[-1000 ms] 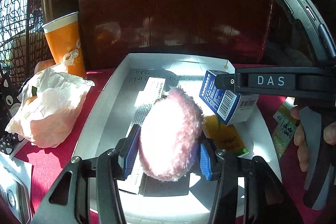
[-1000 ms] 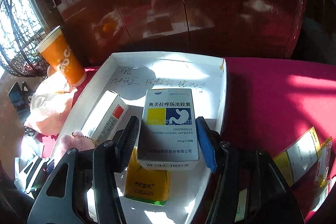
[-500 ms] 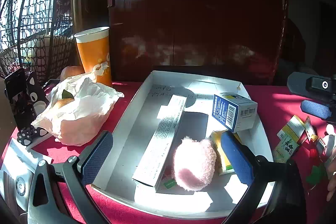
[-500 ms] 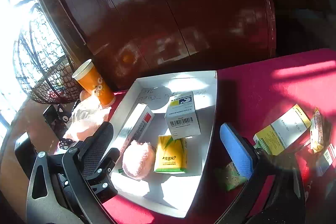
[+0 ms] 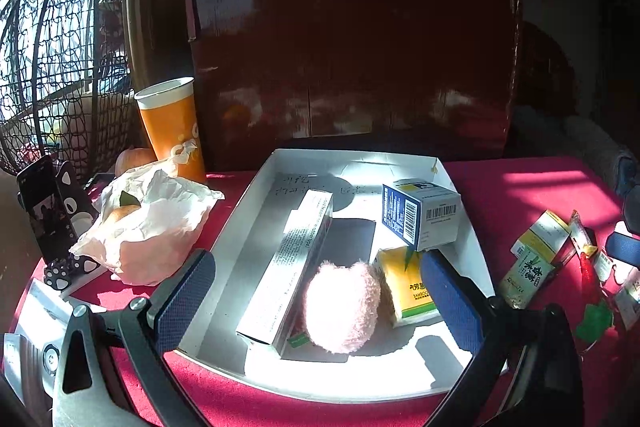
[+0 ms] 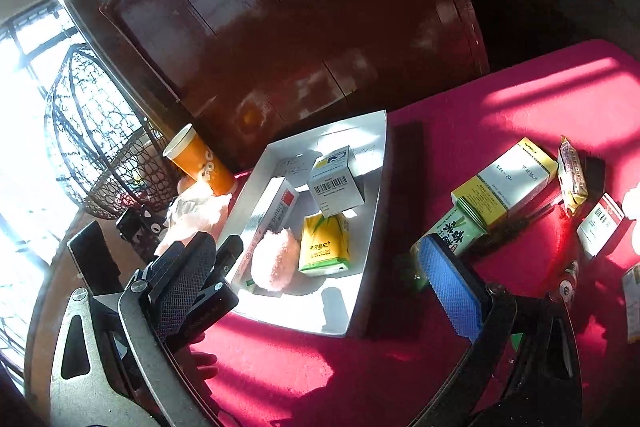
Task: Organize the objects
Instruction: 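Drop medicine box in tray with right tool while left tool releases pink ball, then grasp red chili plush with left tool while right tool grasps blue-white medicine box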
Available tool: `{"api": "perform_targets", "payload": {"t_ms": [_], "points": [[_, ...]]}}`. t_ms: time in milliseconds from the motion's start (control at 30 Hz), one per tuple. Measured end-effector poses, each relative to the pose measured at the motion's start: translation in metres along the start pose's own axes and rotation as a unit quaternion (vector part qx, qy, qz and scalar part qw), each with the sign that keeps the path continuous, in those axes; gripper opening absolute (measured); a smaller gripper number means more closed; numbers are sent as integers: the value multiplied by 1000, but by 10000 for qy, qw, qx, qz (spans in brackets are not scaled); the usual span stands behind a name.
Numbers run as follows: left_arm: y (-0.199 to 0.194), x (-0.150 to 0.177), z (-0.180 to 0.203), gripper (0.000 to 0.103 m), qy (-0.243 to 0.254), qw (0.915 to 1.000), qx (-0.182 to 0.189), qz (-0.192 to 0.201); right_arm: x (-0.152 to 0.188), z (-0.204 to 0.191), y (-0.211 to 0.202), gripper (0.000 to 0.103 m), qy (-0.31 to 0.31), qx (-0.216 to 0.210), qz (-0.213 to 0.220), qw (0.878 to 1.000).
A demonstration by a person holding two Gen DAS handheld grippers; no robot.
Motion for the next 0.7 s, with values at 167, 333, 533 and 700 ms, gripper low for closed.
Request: {"api": "perform_targets", "payload": {"t_ms": [167,333,533,700], "points": [[-8,0,7,103,63,9999,129,37,2,23,-30,103,142,85,165,9997],[-18,0,18,103,159,9989,435,123,-6,70,-88,103,362,603,808,9942],[-17,9,60,103,538,9912,1207,-115,-7,126,-143,103,249,1456,1157,9822],[-16,29,104,103,798,9748,2003,-576,9,173,-154,103,290,2161,787,9728]]}}
Point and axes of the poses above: each gripper's, at about its wrist camera, not at the fingertips, and y roughly the way its jaws point, z to its right, x to its underside, the point moved 2 cm from there along y, roughly the way its jaws point, and after that the axes turned 4 degrees about -x, right-handed, at the moved point
